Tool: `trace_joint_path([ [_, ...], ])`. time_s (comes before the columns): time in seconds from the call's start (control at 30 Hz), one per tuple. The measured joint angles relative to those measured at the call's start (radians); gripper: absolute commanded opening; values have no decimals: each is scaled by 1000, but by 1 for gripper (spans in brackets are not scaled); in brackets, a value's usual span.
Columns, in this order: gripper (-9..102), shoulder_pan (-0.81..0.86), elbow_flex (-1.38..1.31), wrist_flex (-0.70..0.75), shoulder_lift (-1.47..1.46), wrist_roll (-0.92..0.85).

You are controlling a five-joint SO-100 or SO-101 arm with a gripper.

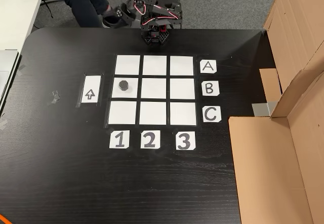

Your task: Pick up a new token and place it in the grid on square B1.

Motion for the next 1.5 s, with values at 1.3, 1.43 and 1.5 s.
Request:
trace_joint_path([
  [1.3,10,0,38,124,156,-3],
  [1.43,8,0,38,124,156,-3],
  [1.5,8,0,38,124,156,-3],
])
